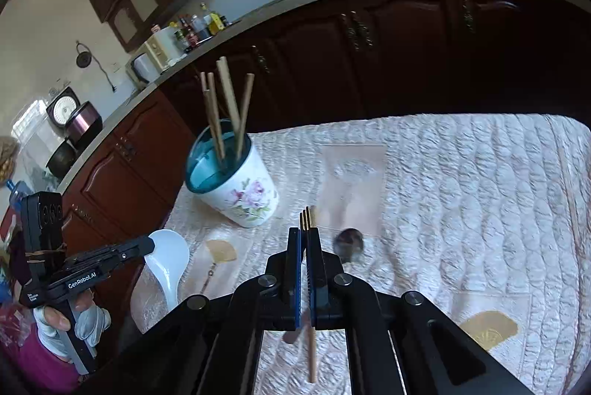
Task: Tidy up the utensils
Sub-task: 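Lift the spoon and fork and carry both tools over the cup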
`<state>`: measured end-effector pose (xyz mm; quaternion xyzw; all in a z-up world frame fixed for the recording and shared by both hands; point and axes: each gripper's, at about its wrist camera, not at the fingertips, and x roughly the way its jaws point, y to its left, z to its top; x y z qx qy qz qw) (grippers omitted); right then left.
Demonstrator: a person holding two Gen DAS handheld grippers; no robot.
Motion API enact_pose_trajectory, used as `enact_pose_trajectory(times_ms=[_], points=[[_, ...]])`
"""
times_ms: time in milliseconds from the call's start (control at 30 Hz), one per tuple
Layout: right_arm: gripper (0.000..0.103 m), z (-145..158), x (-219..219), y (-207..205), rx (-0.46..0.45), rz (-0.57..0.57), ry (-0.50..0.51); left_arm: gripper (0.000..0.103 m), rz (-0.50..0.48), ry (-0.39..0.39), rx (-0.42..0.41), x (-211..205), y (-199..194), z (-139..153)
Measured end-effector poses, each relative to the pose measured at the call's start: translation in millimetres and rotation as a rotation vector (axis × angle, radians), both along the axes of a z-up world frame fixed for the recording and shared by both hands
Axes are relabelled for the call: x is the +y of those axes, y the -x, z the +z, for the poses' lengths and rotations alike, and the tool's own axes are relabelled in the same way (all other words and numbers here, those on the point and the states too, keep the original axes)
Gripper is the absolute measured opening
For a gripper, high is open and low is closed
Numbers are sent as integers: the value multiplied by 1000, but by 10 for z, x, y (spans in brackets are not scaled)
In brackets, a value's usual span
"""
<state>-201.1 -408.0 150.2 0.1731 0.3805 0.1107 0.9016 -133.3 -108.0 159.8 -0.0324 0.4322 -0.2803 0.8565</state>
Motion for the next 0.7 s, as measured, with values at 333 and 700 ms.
enact_pose_trajectory(times_ms=[333,700], points=[[2,204,314,-174,-41,61,29,1,41,-6,-49,203,7,163],[2,360,629,-358,-71,128,59,1,91,-10,-98,422,-34,350]])
